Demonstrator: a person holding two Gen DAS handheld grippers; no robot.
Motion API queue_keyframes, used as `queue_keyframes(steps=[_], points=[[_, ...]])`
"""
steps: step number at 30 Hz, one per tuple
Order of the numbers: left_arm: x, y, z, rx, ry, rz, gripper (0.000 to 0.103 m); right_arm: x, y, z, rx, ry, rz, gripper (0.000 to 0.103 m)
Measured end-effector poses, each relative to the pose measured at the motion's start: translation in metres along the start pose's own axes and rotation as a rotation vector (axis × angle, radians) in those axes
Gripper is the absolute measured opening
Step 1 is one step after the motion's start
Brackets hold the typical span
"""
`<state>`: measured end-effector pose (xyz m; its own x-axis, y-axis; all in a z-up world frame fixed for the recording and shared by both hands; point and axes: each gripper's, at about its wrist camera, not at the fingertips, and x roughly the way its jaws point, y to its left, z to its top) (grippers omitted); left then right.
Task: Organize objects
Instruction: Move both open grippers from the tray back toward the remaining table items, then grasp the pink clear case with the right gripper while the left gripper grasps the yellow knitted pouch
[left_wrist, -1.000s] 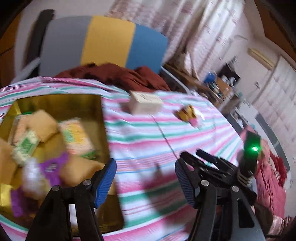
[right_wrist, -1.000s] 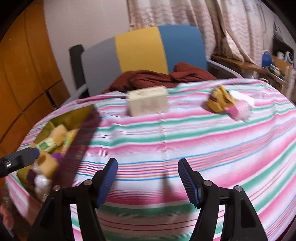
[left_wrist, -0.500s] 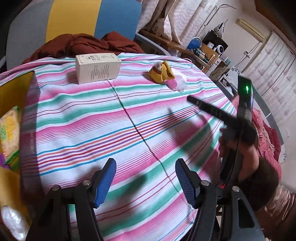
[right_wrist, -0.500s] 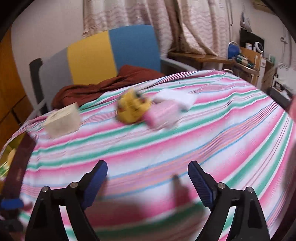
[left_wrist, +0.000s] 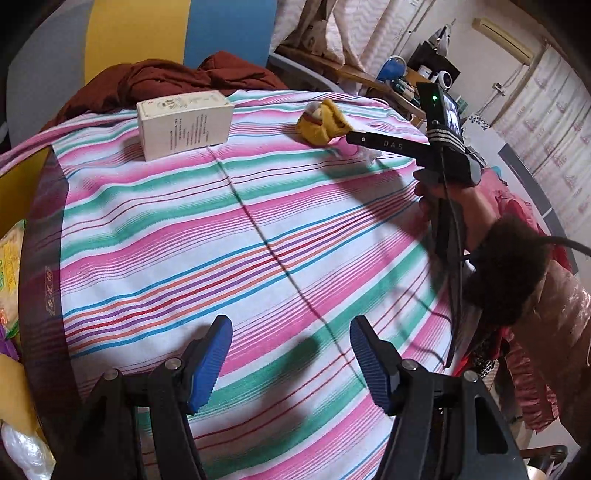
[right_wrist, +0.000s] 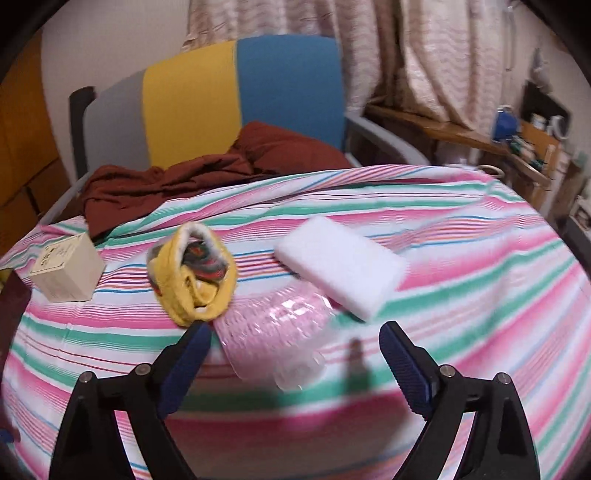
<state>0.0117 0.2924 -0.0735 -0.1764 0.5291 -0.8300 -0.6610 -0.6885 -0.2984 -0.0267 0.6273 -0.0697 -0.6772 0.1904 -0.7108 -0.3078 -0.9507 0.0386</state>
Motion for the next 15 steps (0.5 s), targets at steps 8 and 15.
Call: queue_keyframes(steps=[8,15], points=[[0.011,0.001,0.006,-0.006,0.018,0.001,0.067,0.021,0.017,0.000,-0.102,0.055,0.005,0.066],[0.020,-0.010,0.036,0.017,-0.030,-0.009,0.067,0.002,0.013,-0.017,-0.038,0.062,-0.037,0.066]])
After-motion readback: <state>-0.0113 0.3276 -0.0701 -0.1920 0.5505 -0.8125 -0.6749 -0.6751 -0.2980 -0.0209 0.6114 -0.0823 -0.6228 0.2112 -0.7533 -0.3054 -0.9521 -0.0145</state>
